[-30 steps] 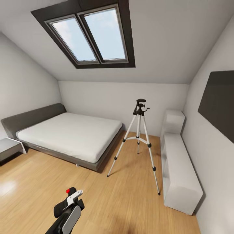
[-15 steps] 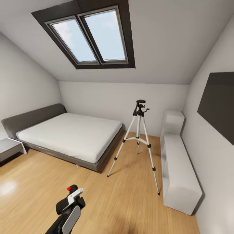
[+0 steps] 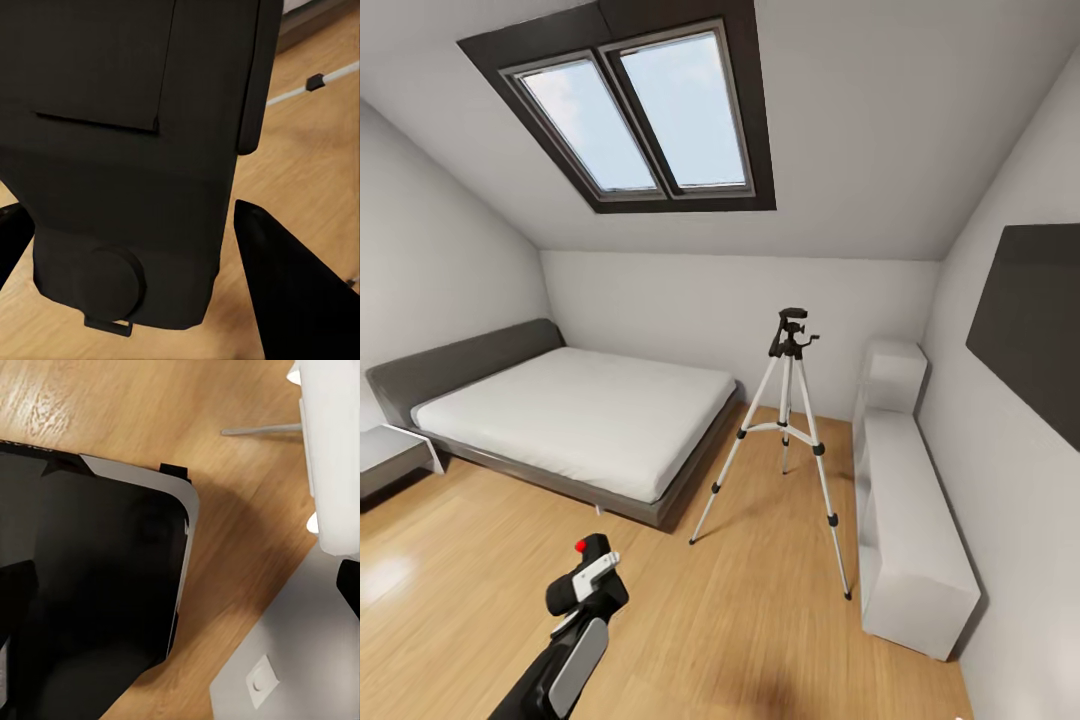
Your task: Attach the digital camera to the camera tripod in the bedroom.
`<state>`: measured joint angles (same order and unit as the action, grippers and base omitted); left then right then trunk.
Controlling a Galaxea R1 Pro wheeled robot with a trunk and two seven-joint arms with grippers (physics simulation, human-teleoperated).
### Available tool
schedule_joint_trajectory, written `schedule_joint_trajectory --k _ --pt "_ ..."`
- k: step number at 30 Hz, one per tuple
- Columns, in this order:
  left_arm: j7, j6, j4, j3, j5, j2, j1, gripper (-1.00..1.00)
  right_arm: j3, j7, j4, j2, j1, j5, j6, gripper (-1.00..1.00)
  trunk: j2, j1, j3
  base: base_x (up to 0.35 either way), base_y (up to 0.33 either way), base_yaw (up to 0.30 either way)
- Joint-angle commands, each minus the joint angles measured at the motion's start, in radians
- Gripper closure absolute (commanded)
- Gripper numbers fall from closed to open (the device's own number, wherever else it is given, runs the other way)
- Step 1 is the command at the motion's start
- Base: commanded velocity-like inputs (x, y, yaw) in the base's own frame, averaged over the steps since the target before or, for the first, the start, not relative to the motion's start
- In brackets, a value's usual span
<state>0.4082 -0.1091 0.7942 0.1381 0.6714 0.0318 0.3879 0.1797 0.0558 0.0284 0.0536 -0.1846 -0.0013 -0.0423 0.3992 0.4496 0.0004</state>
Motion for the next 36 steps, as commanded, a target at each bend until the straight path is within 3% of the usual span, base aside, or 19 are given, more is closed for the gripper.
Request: schedule_joint_trajectory --k 1,10,36 --pt "0.005 -0.002 0.001 0.003 0.002 -0.002 0.0 1.0 0.005 0.003 0.003 0.0 -0.001 0.0 -0.005 -1.0 0.001 0.0 0.0 0.0 0.0 0.0" --pt "0.002 0.003 -0.001 0.002 0.009 -0.033 0.0 1.0 0.011 0.003 -0.007 -0.003 -0.001 0.007 -0.006 -1.0 0.001 0.0 0.0 0.0 0.0 0.0" --pt "0.013 0.009 0.055 -0.004 0.012 -0.031 0.0 1.0 0.011 0.002 -0.008 0.001 -0.001 0.006 -0.045 -1.0 0.001 0.0 0.0 0.0 0.0 0.0"
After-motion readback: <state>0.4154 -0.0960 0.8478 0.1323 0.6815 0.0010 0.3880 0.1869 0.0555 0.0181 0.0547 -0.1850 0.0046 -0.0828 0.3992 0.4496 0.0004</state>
